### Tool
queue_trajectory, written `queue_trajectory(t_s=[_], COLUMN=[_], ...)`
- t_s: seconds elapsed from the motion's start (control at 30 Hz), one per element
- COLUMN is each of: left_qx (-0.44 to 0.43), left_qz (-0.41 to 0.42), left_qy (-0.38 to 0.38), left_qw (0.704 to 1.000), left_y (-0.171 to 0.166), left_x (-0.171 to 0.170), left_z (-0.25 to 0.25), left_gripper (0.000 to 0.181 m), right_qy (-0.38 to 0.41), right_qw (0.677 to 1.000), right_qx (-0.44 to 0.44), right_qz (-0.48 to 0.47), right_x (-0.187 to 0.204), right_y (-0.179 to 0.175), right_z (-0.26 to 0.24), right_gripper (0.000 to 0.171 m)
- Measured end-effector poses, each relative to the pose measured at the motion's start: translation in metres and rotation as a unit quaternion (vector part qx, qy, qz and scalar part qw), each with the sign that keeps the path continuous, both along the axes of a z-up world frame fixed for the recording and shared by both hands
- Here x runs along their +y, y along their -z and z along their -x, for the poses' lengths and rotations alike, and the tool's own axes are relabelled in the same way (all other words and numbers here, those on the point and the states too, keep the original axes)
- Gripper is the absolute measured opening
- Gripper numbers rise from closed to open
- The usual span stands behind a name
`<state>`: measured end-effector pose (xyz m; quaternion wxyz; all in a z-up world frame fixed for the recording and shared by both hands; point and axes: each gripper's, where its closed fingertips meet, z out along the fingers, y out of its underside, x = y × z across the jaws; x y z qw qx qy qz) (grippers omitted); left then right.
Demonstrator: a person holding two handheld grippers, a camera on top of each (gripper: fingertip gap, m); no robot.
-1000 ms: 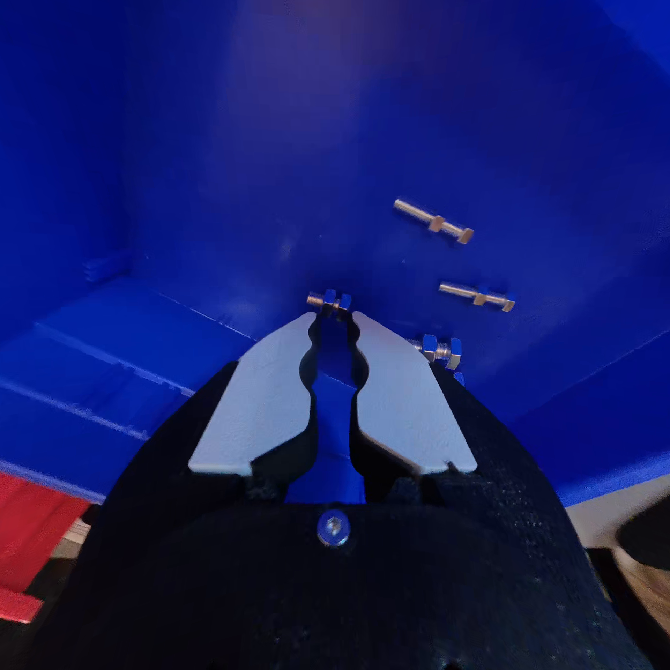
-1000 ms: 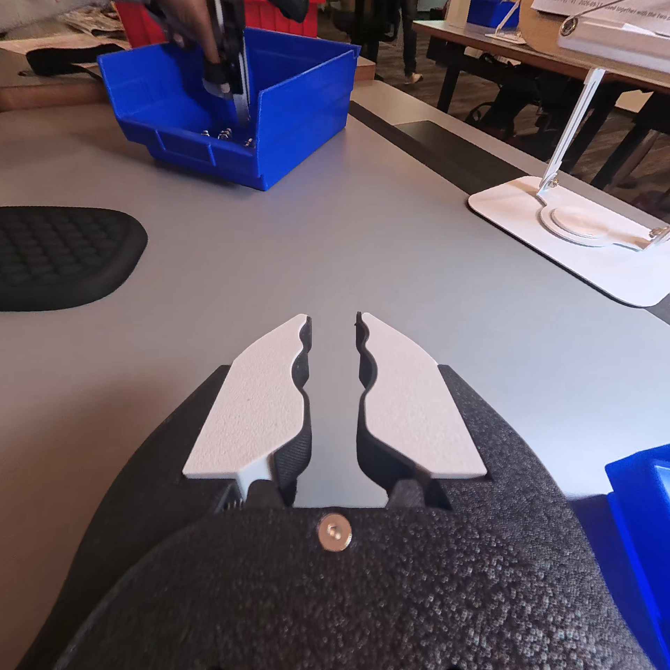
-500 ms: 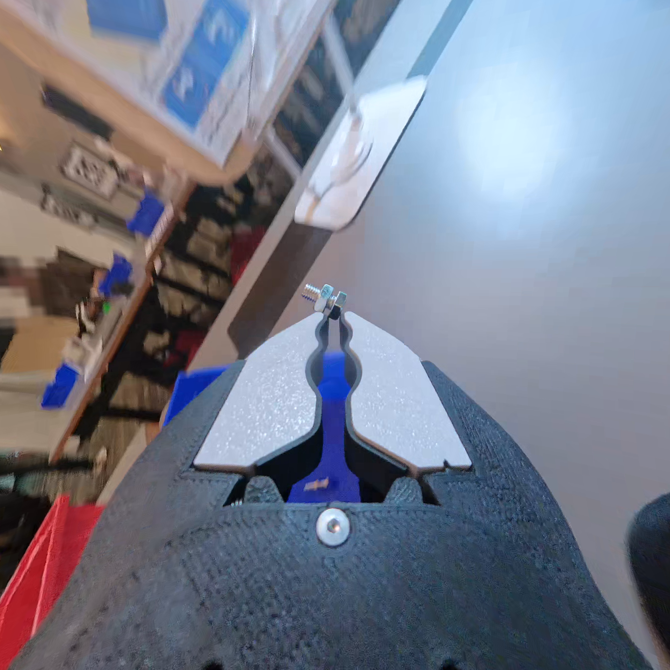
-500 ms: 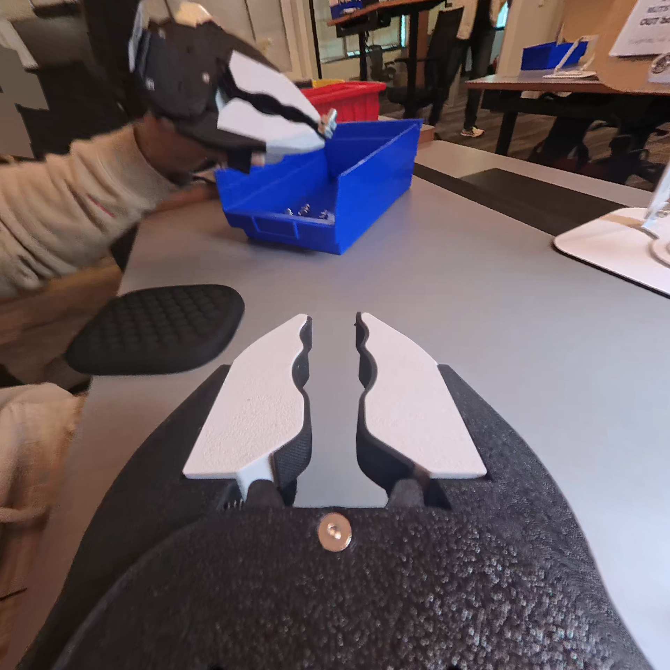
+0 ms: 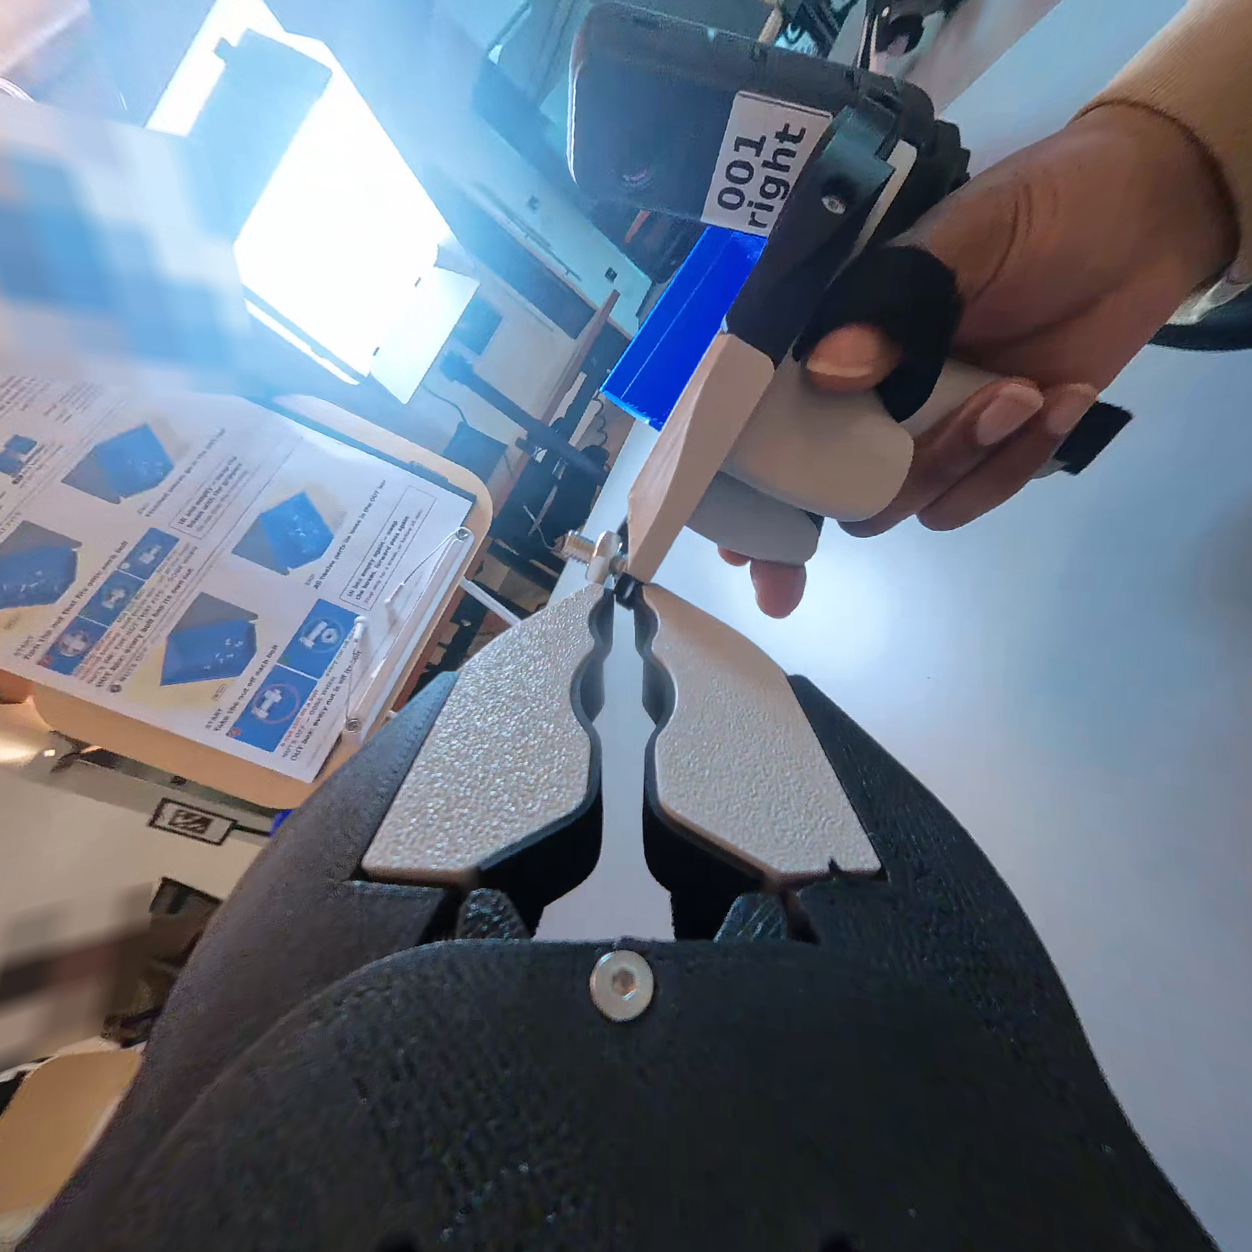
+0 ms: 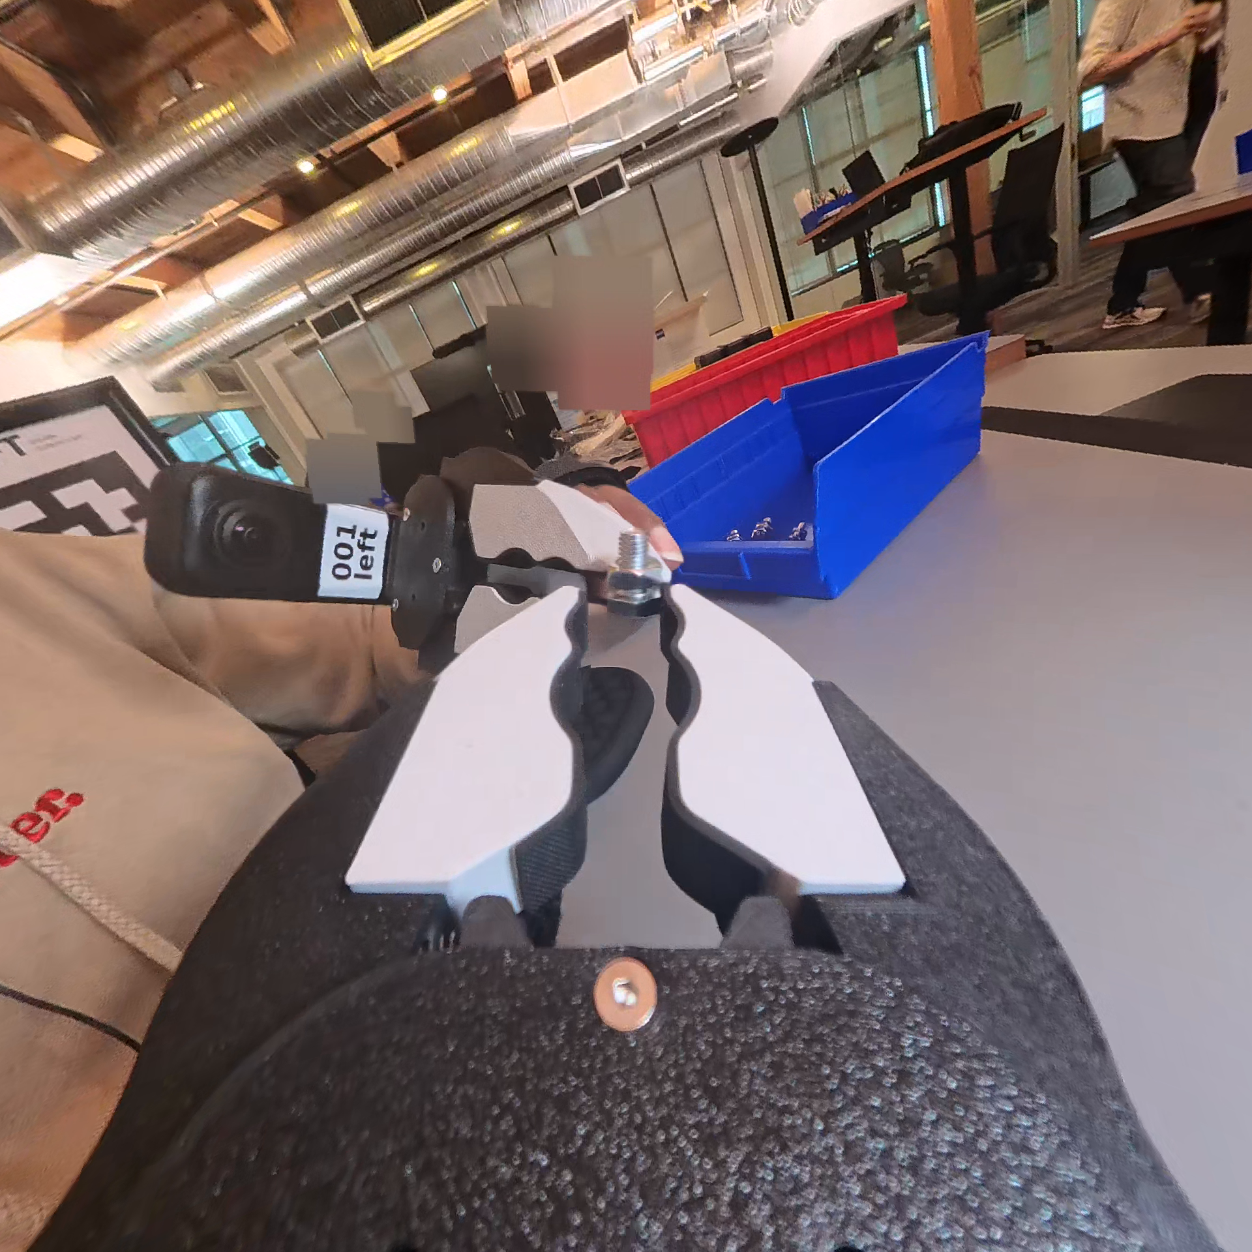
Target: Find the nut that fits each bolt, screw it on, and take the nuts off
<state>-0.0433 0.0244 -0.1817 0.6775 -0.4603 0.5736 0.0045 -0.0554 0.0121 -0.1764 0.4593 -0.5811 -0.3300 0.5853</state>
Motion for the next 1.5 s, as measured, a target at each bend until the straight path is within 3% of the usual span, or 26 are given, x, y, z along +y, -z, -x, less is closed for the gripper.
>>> queue_trajectory(t_s=[0.03, 0.1, 0.17, 0.3, 0.37, 0.43, 0.53, 1.27, 1.33, 1.5], left_qx=[-0.004, -0.02, -0.066, -0.154, -0.17, -0.167, -0.13, -0.149, -0.158, -0.165], left_qz=[0.013, 0.055, 0.137, 0.327, 0.36, 0.371, 0.357, 0.346, 0.345, 0.364], left_qy=[0.007, 0.033, 0.085, 0.205, 0.234, 0.26, 0.247, 0.223, 0.232, 0.246], left_qw=[1.0, 0.998, 0.985, 0.909, 0.887, 0.876, 0.892, 0.899, 0.896, 0.883], left_y=[0.002, 0.006, 0.005, -0.002, -0.004, -0.004, 0.007, 0.005, 0.002, 0.001], left_x=[0.0, 0.0, -0.006, -0.023, -0.028, -0.035, -0.037, -0.035, -0.037, -0.04], left_z=[0.0, 0.002, 0.005, 0.011, 0.013, 0.014, 0.013, 0.01, 0.01, 0.012], left_gripper=[0.004, 0.017, 0.024, 0.028, 0.026, 0.018, 0.008, 0.007, 0.008, 0.028], right_qy=[0.005, 0.003, 0.011, 0.027, 0.035, 0.042, 0.045, 0.08, 0.072, 0.056], right_qw=[1.0, 1.0, 0.998, 0.983, 0.971, 0.96, 0.955, 0.946, 0.95, 0.96], right_qx=[-0.005, -0.016, -0.038, -0.088, -0.113, -0.134, -0.143, -0.165, -0.156, -0.127], right_qz=[-0.008, -0.021, -0.052, -0.159, -0.21, -0.241, -0.254, -0.268, -0.263, -0.243], right_x=[0.002, 0.003, 0.003, -0.007, -0.014, -0.017, -0.019, -0.015, -0.018, -0.022], right_y=[0.001, 0.002, 0.006, 0.015, 0.021, 0.026, 0.029, 0.029, 0.026, 0.021], right_z=[-0.002, -0.005, -0.007, 0.001, 0.008, 0.012, 0.015, 0.012, 0.013, 0.012], right_gripper=[0.014, 0.014, 0.014, 0.014, 0.014, 0.014, 0.014, 0.014, 0.014, 0.014])
